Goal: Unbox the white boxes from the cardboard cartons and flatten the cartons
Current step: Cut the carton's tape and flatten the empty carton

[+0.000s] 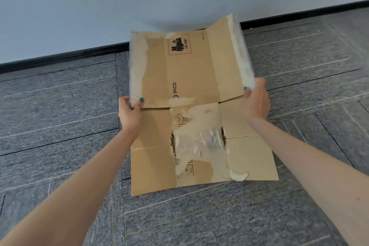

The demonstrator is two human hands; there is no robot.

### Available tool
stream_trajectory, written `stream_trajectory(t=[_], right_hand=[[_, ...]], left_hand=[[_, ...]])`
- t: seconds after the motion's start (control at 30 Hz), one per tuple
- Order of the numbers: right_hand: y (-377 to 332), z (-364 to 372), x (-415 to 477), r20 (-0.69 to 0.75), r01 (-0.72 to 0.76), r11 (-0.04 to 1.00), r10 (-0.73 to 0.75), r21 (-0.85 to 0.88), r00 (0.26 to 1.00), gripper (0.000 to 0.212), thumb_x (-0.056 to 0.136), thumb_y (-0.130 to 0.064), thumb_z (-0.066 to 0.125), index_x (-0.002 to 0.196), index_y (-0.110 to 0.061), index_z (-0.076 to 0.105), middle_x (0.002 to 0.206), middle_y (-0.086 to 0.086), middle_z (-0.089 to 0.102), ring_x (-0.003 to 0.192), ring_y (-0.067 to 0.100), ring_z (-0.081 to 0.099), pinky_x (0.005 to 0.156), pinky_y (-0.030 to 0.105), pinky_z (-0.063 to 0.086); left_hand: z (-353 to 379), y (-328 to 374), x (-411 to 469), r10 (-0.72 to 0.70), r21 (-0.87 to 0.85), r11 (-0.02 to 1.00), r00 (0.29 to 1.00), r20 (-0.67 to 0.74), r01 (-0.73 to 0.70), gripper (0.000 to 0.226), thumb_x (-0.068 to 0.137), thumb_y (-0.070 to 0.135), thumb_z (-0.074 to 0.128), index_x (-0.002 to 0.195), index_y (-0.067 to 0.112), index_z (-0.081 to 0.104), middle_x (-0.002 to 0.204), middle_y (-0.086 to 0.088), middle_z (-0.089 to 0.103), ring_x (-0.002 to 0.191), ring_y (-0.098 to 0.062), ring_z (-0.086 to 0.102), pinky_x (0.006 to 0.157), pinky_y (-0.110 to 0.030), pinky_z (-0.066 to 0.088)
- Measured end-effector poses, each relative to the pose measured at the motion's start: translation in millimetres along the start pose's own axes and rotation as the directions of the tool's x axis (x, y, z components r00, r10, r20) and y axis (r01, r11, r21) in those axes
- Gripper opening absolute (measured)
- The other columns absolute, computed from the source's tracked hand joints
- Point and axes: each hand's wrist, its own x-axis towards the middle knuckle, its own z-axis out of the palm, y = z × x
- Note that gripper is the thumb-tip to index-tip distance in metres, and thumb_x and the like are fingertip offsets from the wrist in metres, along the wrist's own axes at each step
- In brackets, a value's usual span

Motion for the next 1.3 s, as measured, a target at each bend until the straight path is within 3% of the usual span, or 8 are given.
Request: stream_trajectory(t=[0.17,0.43,0.63,0.73,1.03,1.1,1.2,1.3], right_hand=[[7.4,5.8,6.8,-0.002,0.114,0.992,-0.114,0.054,0.994,0.031,0.095,-0.005,0.051,0.123,-0.009,0.04,0.118,0.009,0.057,0.098,0.029,0.058,0.065,0.033,0.034],[23.0,-2.2,15.6,-0.103,0.155,0.988,-0.156,-0.018,0.982,0.033,0.09,0.002,0.053,0.12,-0.006,0.04,0.113,0.013,0.055,0.098,0.031,0.055,0.066,0.037,0.039],[38.2,7.3,-1.7,0.286,0.432,0.829,-0.344,-0.355,0.895,0.049,0.097,-0.012,0.048,0.144,-0.014,0.036,0.157,0.018,0.018,0.144,0.033,0.018,0.118,0.045,0.019],[36.7,17.5,-25.7,0.519,0.546,0.801,-0.368,-0.244,0.771,0.055,0.103,-0.02,0.033,0.154,-0.017,0.013,0.162,0.008,0.0,0.149,0.025,0.004,0.12,0.042,0.012],[10.3,23.7,-55.8,0.556,0.625,0.757,-0.442,-0.19,0.704,0.061,0.102,-0.027,0.033,0.154,-0.022,0.003,0.161,0.011,-0.011,0.149,0.026,-0.005,0.12,0.043,0.009],[5.4,25.2,-55.1,0.574,0.614,0.757,-0.407,-0.223,0.71,0.062,0.102,-0.029,0.032,0.154,-0.021,0.0,0.16,0.011,-0.014,0.148,0.026,-0.008,0.12,0.046,0.01],[8.3,25.4,-47.6,0.622,0.536,0.801,-0.282,-0.267,0.731,0.066,0.102,-0.034,0.035,0.154,-0.019,-0.002,0.161,0.007,-0.014,0.148,0.024,-0.01,0.119,0.048,0.01],[19.6,27.7,-42.4,0.672,0.513,0.811,-0.215,-0.281,0.708,0.072,0.1,-0.04,0.041,0.154,-0.021,-0.002,0.161,0.001,-0.016,0.148,0.022,-0.008,0.118,0.049,0.014]], left_hand=[[4.2,-8.0,2.9,-0.026,-0.005,1.0,0.999,-0.043,0.026,0.023,0.098,0.024,0.06,0.114,0.022,0.043,0.112,-0.006,0.064,0.092,-0.02,0.059,0.08,-0.038,0.049],[27.9,-13.5,4.8,-0.143,0.198,0.974,0.974,0.175,0.107,0.045,0.095,0.026,0.063,0.13,0.007,0.042,0.12,-0.009,0.058,0.104,-0.027,0.058,0.086,-0.043,0.051],[24.8,-7.9,13.0,-0.238,0.041,0.971,0.947,0.216,0.235,0.041,0.087,0.004,0.063,0.126,-0.001,0.05,0.12,-0.019,0.062,0.1,-0.033,0.062,0.084,-0.047,0.053],[19.2,-7.2,5.7,-0.134,0.019,0.991,0.985,0.111,0.133,0.033,0.091,0.003,0.059,0.123,0.005,0.052,0.118,-0.017,0.063,0.095,-0.027,0.059,0.084,-0.043,0.051],[-11.6,-1.4,0.5,0.102,0.023,0.995,0.995,-0.011,-0.102,0.033,0.097,0.013,0.054,0.128,0.022,0.049,0.11,-0.001,0.063,0.1,-0.021,0.058,0.085,-0.038,0.048],[-18.3,-3.8,6.0,0.101,0.198,0.974,0.992,0.073,-0.114,0.043,0.1,0.028,0.052,0.142,0.023,0.041,0.1,0.006,0.061,0.095,-0.021,0.058,0.085,-0.041,0.049],[-14.7,-2.5,6.7,0.072,0.504,0.839,0.959,0.273,-0.206,0.07,0.096,0.056,0.051,0.153,0.026,0.022,0.126,0.0,0.05,0.108,-0.029,0.056,0.089,-0.048,0.049],[-3.4,-8.2,1.3,0.048,0.481,0.838,0.912,0.406,-0.259,0.091,0.091,0.056,0.058,0.158,0.024,0.005,0.142,-0.011,0.035,0.122,-0.033,0.048,0.093,-0.052,0.048]])
